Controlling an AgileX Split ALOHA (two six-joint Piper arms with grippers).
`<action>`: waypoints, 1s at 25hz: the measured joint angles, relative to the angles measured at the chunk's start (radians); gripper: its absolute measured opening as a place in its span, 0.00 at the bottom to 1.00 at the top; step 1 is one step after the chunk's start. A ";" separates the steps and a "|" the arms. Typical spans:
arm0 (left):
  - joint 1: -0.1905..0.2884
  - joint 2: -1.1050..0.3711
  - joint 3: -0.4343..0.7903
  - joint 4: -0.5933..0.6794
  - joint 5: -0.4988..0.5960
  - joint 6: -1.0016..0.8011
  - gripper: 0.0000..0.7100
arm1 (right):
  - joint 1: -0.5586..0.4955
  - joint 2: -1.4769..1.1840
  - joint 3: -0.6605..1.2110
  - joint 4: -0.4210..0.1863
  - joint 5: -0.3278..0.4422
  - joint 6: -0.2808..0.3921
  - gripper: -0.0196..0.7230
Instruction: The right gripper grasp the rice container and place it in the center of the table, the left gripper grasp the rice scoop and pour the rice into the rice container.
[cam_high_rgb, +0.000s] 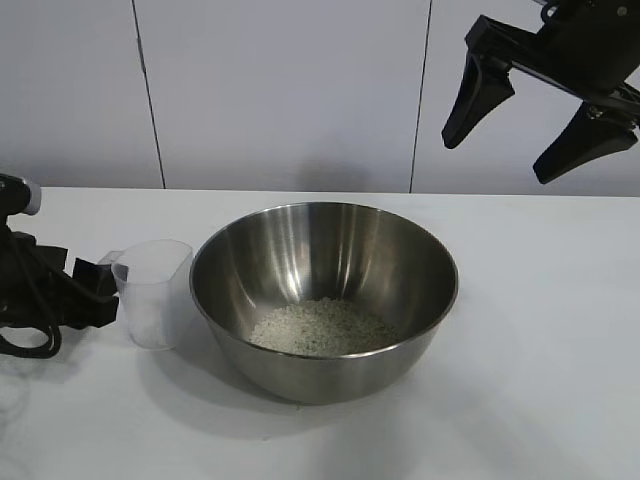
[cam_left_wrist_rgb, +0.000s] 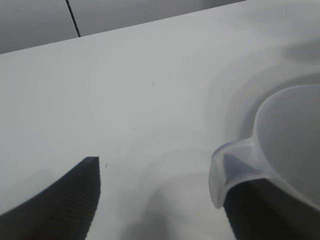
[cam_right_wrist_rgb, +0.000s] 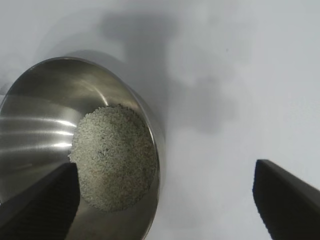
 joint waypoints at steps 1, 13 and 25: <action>0.000 0.000 0.008 0.000 0.000 0.000 0.77 | 0.000 0.000 0.000 0.000 0.000 0.000 0.90; 0.000 -0.028 0.179 -0.002 -0.034 0.000 0.89 | 0.000 0.000 0.000 0.000 0.000 0.000 0.90; 0.000 -0.467 0.164 -0.044 0.409 -0.056 0.89 | 0.000 0.000 0.000 0.000 0.000 0.000 0.90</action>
